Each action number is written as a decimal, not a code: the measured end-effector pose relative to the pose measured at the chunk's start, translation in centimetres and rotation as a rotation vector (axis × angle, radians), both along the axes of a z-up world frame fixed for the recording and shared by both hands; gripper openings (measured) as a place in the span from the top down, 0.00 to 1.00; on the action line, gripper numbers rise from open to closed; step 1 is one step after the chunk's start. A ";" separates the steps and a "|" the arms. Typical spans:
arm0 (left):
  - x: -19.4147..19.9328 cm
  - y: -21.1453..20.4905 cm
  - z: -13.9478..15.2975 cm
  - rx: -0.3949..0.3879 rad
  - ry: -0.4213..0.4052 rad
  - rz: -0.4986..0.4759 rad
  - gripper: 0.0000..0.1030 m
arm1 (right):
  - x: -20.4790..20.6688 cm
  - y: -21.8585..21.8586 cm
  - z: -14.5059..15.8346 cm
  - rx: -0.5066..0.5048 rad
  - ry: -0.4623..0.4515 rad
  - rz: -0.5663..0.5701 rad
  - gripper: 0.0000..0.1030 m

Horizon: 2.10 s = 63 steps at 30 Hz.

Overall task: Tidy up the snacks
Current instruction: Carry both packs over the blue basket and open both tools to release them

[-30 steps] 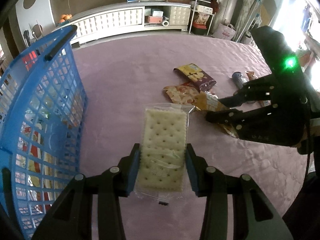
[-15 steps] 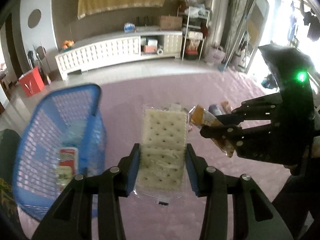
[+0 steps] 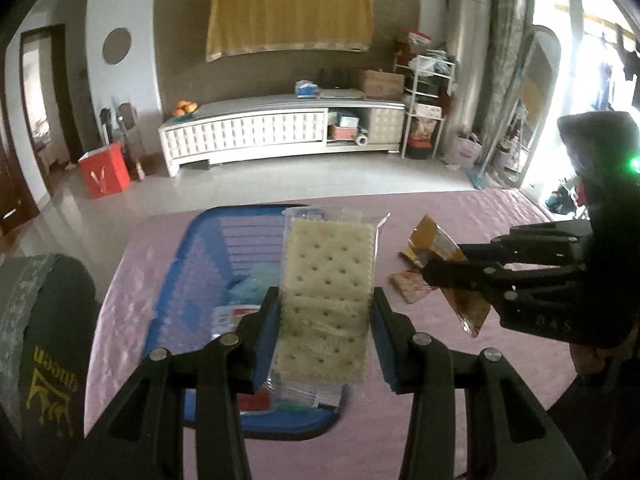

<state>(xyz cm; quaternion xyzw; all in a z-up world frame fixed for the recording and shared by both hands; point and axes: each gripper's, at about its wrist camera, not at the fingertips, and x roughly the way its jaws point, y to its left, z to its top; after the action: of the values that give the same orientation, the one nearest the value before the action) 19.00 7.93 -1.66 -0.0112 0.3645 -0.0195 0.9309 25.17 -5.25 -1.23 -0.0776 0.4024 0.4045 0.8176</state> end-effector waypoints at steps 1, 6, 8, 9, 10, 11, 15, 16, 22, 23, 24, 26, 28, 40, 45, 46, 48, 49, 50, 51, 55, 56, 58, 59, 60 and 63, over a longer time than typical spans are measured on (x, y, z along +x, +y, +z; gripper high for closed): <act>0.0 0.5 0.0 -0.003 0.003 0.008 0.60 | -0.1 0.8 0.0 0.002 0.003 0.005 0.78; -0.3 4.1 -0.5 -0.020 0.018 0.061 0.60 | -0.2 4.4 -0.2 -0.011 0.000 0.036 0.78; -0.5 5.7 -0.8 -0.055 0.032 0.077 0.60 | -0.1 5.4 -0.3 -0.021 -0.003 0.044 0.78; -0.7 6.2 -0.9 -0.073 0.032 0.081 0.60 | 0.0 5.8 -0.3 -0.024 -0.001 0.047 0.78; -0.8 6.7 -1.0 -0.086 0.032 0.083 0.60 | 0.3 6.1 -0.4 -0.025 0.003 0.050 0.78; -0.6 6.9 -1.2 -0.087 0.034 0.089 0.60 | 0.4 6.3 -0.5 -0.027 0.008 0.050 0.78; -0.3 7.6 -1.7 -0.079 0.046 0.094 0.60 | 0.9 7.3 -1.0 -0.048 0.011 0.036 0.78; -0.1 7.7 -2.0 -0.079 0.054 0.089 0.60 | 0.9 7.2 -1.1 -0.047 0.014 0.033 0.78; 1.2 8.3 -4.2 -0.081 0.099 0.084 0.60 | 1.2 7.5 -2.4 -0.083 0.024 0.032 0.78; 1.4 8.3 -4.6 -0.083 0.107 0.084 0.60 | 1.3 7.3 -2.6 -0.089 0.029 0.028 0.78; 1.6 8.3 -5.1 -0.083 0.116 0.084 0.60 | 1.4 7.4 -2.7 -0.092 0.031 0.025 0.78; 2.1 8.3 -5.8 -0.084 0.136 0.086 0.60 | 1.7 7.4 -2.8 -0.096 0.038 0.024 0.78; 2.3 8.4 -6.4 -0.083 0.152 0.092 0.60 | 1.7 7.4 -2.9 -0.102 0.037 0.021 0.78; 0.6 9.4 -4.1 -0.081 0.098 0.102 0.47 | 1.0 8.0 -2.0 -0.099 0.034 0.034 0.78; -0.2 10.2 -3.0 -0.052 0.068 0.128 0.47 | 1.0 9.4 -1.8 -0.112 0.025 0.061 0.77; -0.3 10.4 -3.0 -0.042 0.068 0.133 0.47 | 1.1 9.8 -1.9 -0.116 0.026 0.068 0.77; -0.2 10.8 -3.1 -0.012 0.074 0.149 0.47 | 1.4 10.6 -2.0 -0.122 0.037 0.079 0.77; -0.1 11.2 -3.3 -0.007 0.076 0.154 0.47 | 1.6 10.9 -2.3 -0.126 0.047 0.085 0.77; -0.1 11.4 -3.4 -0.010 0.080 0.156 0.47 | 1.7 11.2 -2.5 -0.129 0.059 0.090 0.77; -0.1 11.7 -3.5 -0.018 0.083 0.158 0.47 | 1.7 11.6 -2.8 -0.130 0.070 0.092 0.77; -0.3 12.7 -3.8 -0.032 0.082 0.172 0.47 | 1.3 12.7 -4.2 -0.159 0.096 0.101 0.77; -0.3 12.8 -3.8 -0.038 0.083 0.173 0.47 | 1.2 13.0 -4.5 -0.168 0.102 0.107 0.77; -0.4 13.0 -4.0 -0.043 0.086 0.177 0.47 | 0.8 13.3 -5.1 -0.178 0.121 0.119 0.77; -0.5 13.1 -4.1 -0.044 0.088 0.180 0.47 | 0.7 13.3 -5.3 -0.181 0.127 0.122 0.77; -0.5 13.1 -4.2 -0.045 0.091 0.180 0.47 | 0.6 13.4 -5.5 -0.186 0.132 0.124 0.75; -0.7 13.0 -4.5 -0.054 0.103 0.175 0.47 | 0.4 13.4 -5.8 -0.204 0.153 0.118 0.64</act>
<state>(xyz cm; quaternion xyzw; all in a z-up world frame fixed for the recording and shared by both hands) 18.29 20.97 -6.21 -0.0689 0.4090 0.0526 0.9084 25.53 8.16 -7.07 -0.1528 0.4972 0.4134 0.7473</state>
